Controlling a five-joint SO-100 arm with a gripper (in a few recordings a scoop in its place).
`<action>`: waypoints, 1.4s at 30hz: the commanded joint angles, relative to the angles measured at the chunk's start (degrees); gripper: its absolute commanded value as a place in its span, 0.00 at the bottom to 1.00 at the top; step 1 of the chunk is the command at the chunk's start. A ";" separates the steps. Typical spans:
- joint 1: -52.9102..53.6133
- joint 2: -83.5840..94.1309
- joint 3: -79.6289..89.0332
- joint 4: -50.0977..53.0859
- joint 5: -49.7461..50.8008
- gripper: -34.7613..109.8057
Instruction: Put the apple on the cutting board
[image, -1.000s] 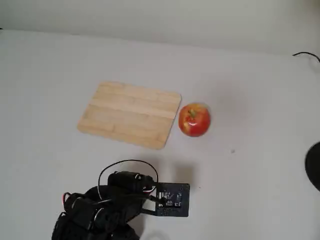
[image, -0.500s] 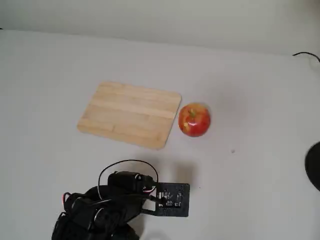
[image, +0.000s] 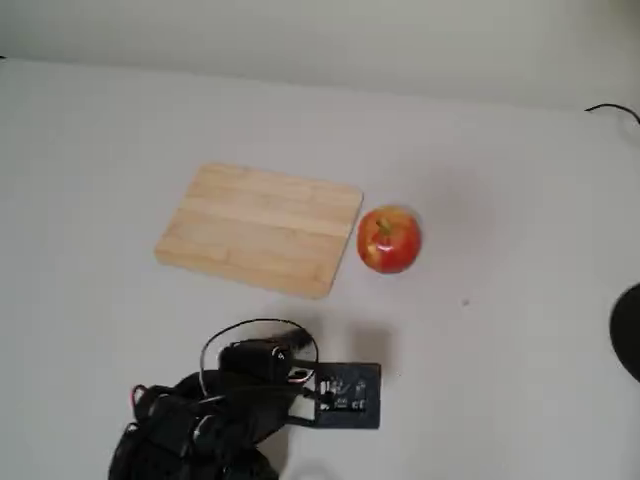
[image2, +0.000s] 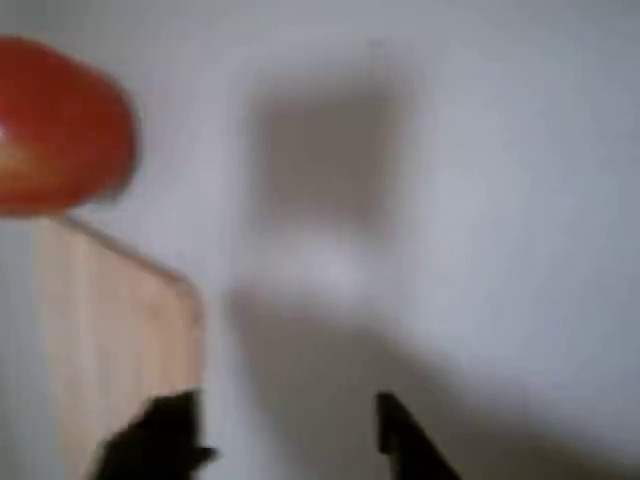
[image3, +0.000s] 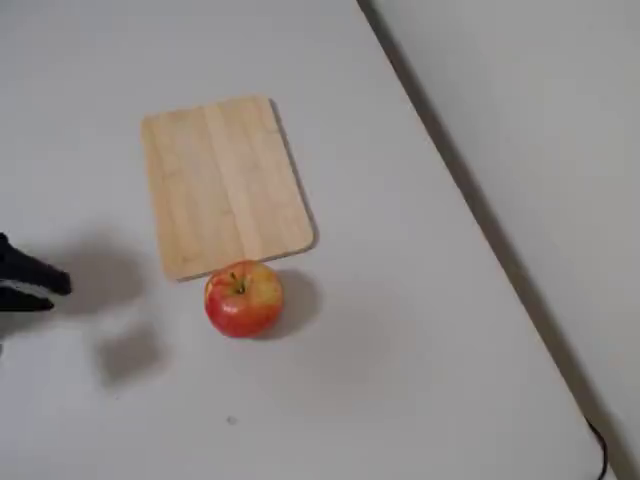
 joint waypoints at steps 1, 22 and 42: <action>2.55 0.62 -3.52 -5.19 -7.82 0.52; 6.59 -126.47 -123.66 28.12 -11.43 0.74; 3.08 -153.90 -151.61 35.42 -12.39 0.24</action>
